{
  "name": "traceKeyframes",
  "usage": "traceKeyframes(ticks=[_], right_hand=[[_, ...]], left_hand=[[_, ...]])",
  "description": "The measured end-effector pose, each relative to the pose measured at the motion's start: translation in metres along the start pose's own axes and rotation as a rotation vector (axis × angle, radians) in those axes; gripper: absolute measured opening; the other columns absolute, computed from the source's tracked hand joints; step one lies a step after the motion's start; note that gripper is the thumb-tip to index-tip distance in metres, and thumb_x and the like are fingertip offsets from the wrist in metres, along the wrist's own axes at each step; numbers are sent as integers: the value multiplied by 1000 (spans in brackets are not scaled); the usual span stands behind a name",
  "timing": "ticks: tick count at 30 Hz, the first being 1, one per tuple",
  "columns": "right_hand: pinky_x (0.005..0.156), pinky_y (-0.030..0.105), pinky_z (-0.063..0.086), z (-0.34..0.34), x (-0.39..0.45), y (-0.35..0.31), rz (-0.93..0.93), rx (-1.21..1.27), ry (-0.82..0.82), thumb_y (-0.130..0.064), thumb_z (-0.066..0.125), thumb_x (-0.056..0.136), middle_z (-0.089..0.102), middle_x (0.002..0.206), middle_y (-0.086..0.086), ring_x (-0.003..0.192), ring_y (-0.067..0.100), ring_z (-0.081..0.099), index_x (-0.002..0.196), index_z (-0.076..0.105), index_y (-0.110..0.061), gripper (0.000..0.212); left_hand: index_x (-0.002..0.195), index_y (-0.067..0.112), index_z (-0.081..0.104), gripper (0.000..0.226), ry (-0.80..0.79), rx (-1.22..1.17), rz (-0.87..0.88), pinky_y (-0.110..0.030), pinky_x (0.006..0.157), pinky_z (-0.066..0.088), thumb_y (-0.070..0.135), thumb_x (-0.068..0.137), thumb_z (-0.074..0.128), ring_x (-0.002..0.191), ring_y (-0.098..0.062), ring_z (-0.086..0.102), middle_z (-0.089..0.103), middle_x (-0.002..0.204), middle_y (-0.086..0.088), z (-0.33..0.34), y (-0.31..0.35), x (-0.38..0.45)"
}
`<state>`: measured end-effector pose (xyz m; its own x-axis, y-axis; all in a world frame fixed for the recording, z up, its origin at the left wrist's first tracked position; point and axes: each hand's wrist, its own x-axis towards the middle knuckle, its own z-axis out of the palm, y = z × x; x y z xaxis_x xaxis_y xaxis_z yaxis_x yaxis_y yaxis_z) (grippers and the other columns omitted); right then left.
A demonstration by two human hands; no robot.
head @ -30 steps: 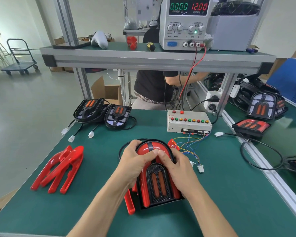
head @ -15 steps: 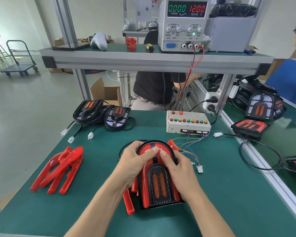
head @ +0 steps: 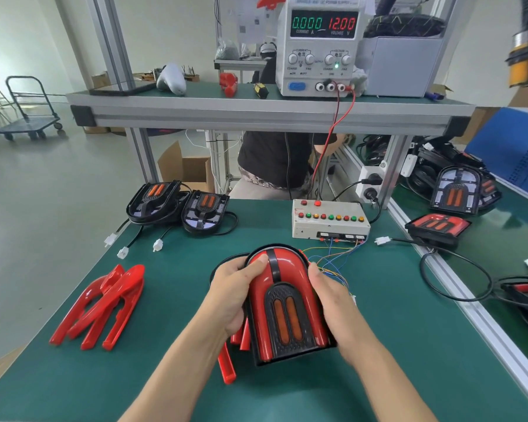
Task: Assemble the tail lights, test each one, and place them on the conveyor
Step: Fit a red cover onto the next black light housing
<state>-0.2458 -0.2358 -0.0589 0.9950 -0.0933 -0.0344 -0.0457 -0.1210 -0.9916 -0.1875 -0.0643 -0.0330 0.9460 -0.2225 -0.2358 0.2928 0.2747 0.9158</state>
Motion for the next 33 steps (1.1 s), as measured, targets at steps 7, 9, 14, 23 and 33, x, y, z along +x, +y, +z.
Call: traceKeyframes(ticks=[7, 9, 14, 23, 33], right_hand=[[96, 28, 54, -31, -39, 16, -33, -50, -100, -52, 69, 86, 76, 113, -5, 108, 14, 71, 116, 71, -38, 33], [87, 21, 54, -36, -50, 20, -54, -18, 23, -42, 70, 90, 78, 104, -6, 97, 12, 73, 113, 74, -35, 24], [86, 34, 51, -83, -89, 36, 111, -17, 417, -26, 65, 95, 81, 89, 0, 89, 18, 76, 95, 81, -34, 19], [64, 39, 54, -124, -99, 34, 369, 112, 534, -26, 65, 96, 78, 83, 17, 80, 35, 73, 97, 76, -5, 24], [54, 35, 61, -129, -90, 38, 405, -210, 563, -34, 69, 94, 76, 68, -1, 65, 20, 72, 83, 78, -17, 22]], left_hand=[[114, -2, 68, 45, -87, -80, 15, -42, 79, 61, 35, 89, 71, 84, -29, 73, 75, 101, -22, 14, -8, -5], [109, 0, 69, 48, -133, 14, 17, -38, 80, 59, 45, 94, 64, 84, -24, 71, 76, 97, -14, 26, -13, -7], [93, 22, 71, 12, 106, 364, 279, -22, 77, 57, 26, 100, 62, 81, -10, 74, 78, 86, 0, 26, -12, 3], [109, 22, 71, 19, 15, 1322, 522, -36, 93, 48, 29, 93, 65, 106, -19, 59, 69, 107, 5, 38, -29, 39], [123, 15, 59, 30, 62, 1970, 328, -37, 93, 46, 14, 93, 56, 118, -30, 61, 65, 123, -9, 62, -37, 86]])
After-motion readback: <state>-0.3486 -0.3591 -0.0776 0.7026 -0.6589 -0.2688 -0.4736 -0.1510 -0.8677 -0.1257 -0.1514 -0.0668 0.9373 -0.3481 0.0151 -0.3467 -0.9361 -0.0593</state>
